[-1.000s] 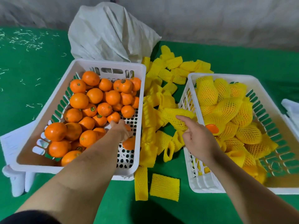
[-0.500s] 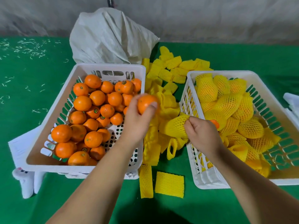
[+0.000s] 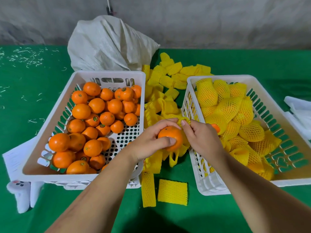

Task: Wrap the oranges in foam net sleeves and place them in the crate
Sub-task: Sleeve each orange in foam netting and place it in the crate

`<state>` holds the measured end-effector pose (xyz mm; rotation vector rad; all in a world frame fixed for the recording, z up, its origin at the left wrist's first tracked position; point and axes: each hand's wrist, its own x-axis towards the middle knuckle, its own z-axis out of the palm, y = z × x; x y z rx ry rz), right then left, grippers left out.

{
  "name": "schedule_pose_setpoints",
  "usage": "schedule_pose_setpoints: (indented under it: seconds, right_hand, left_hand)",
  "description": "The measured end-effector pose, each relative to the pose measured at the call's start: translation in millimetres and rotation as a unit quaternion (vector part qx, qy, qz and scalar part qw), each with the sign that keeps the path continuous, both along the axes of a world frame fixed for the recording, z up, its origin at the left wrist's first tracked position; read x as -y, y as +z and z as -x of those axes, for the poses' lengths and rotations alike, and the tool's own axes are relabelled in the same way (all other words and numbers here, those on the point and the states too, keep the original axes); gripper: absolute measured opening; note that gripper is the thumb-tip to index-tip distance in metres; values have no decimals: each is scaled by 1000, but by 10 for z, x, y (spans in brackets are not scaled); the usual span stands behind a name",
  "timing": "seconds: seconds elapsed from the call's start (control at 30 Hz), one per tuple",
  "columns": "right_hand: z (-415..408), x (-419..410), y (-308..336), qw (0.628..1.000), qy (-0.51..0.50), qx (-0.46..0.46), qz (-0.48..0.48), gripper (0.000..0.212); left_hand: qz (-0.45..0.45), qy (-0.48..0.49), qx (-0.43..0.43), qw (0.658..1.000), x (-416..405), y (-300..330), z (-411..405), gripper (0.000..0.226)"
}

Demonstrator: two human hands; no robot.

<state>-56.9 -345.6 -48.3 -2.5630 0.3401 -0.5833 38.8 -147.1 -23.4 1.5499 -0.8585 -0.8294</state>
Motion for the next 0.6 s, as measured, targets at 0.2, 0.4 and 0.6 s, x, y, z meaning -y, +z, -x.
schedule_pose_setpoints:
  seconds: [0.2, 0.4, 0.6]
  right_hand:
    - [-27, 5, -24, 1000, 18, -7, 2, 43]
    - [4, 69, -21, 996, 50, 8, -78, 34]
    - [3, 66, -77, 998, 48, -25, -26, 20]
  left_hand:
    - [-71, -23, 65, 995, 71, -49, 26, 55]
    - [-99, 14, 101, 990, 165, -90, 39, 65]
    - [-132, 24, 169, 976, 191, -157, 7, 76]
